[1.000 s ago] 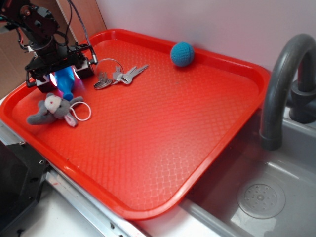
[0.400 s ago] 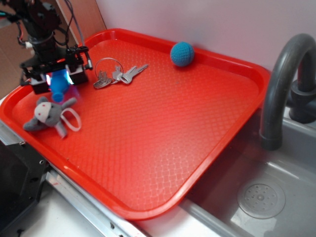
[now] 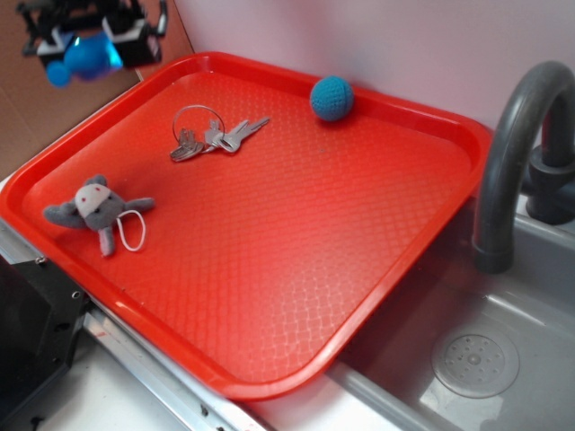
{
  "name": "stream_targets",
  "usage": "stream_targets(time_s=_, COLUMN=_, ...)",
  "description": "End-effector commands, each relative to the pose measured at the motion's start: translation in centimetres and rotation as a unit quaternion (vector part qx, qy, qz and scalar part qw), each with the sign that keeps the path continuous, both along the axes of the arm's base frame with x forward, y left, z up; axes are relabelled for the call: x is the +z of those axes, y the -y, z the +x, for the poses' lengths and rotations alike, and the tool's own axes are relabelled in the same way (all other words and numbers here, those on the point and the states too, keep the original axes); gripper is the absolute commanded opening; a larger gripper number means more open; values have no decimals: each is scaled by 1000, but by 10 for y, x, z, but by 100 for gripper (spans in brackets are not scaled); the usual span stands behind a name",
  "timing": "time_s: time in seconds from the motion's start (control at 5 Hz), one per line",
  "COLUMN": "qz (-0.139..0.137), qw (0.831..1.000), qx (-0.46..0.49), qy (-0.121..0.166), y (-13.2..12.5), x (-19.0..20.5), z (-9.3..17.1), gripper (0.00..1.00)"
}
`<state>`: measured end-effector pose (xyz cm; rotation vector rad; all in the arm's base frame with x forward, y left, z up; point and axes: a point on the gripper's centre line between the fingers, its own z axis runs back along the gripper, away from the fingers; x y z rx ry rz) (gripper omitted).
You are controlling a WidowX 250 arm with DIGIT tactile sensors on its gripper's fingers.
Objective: Grab the blue bottle.
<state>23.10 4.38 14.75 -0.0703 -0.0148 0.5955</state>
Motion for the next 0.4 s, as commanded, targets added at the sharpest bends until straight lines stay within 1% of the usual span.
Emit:
stream_targets(time_s=0.0, qz=4, qw=986, qx=-139, qy=98, y=40, x=60, z=-15, gripper=0)
stream_targets(time_s=0.2, qz=-2, qw=988, qx=-132, qy=75, y=37, x=51, z=-13, gripper=0)
